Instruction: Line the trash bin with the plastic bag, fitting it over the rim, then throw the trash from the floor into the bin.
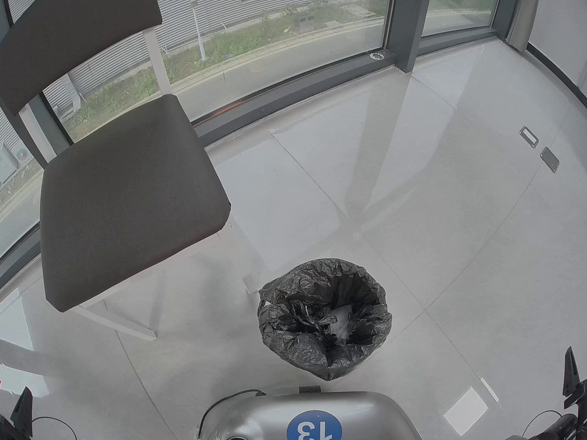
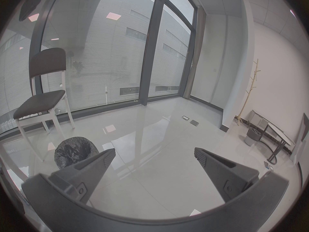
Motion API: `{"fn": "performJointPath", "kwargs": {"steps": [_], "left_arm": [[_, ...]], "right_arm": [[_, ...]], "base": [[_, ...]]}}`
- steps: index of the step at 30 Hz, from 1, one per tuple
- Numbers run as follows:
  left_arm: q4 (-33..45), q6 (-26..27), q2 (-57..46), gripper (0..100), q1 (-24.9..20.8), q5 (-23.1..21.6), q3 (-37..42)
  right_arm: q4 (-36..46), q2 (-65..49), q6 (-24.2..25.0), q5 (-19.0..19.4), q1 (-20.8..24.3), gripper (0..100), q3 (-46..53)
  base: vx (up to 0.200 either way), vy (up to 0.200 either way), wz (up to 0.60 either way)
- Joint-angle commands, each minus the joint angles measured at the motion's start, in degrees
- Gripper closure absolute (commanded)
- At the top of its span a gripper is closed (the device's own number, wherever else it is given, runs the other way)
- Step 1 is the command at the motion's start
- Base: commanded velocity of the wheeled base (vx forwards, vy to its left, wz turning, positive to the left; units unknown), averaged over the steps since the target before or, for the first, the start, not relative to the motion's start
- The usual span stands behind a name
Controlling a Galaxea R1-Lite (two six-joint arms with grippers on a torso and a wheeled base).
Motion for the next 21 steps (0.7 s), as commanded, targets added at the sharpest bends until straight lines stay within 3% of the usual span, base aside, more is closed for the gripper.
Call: {"fn": "performJointPath", "kwargs": {"steps": [1, 2, 3, 4, 5, 8, 11, 18, 20, 21], "left_arm": [[-21.1, 2.2, 0.4, 0, -0.1, -0.3, 18.9], [-27.3, 3.4, 0.5, 0, -0.1, -0.7, 22.2], [-27.3, 3.4, 0.5, 0, -0.1, -0.7, 22.2], [-34.9, 4.1, 0.5, 0, -0.3, -2.9, 24.6], [-37.2, 4.1, 0.5, 0, -0.7, -5.8, 26.1], [-38.0, 4.7, 0.5, 0, -0.7, -10.6, 26.9], [-38.0, 5.5, 0.5, 0, -2.6, -11.5, 26.9], [-37.9, 6.8, -2.0, 0, -21.4, -12.2, 27.0], [-37.9, 6.8, -3.4, 0, -20.9, -11.6, 27.0], [-37.9, 6.8, -4.2, 0, -18.4, -11.4, 27.0]], "right_arm": [[-0.1, -0.8, -0.4, 0.3, 0.0, 0, 0.0], [-0.1, -0.8, -0.2, 0.4, 0.0, 0, 0.0], [-0.1, -0.8, -0.2, 0.4, 0.0, 0, 0.0], [0.0, -0.8, 0.2, 0.3, 0.0, 0, 0.1], [0.0, -0.8, 0.2, 0.3, 0.0, 0, 0.1], [-0.1, -0.8, 0.2, 0.3, 0.0, 0, 0.1], [-0.2, -0.8, -0.2, 0.4, 0.0, 0, 0.1], [-0.4, -0.8, -1.9, 6.5, 0.0, 0, 0.2], [-0.3, -0.8, -1.8, 6.3, 0.0, 0, 0.2], [-0.3, -0.8, -1.7, 5.9, 0.0, 0, 0.2]], "base": [[0.0, 0.0, 0.0], [0.0, 0.0, 0.0], [0.0, 0.0, 0.0], [0.0, 0.0, 0.0], [0.0, 0.0, 0.0], [0.0, 0.0, 0.0], [0.0, 0.0, 0.0], [0.0, 0.0, 0.0], [0.0, 0.0, 0.0], [0.0, 0.0, 0.0]]}}
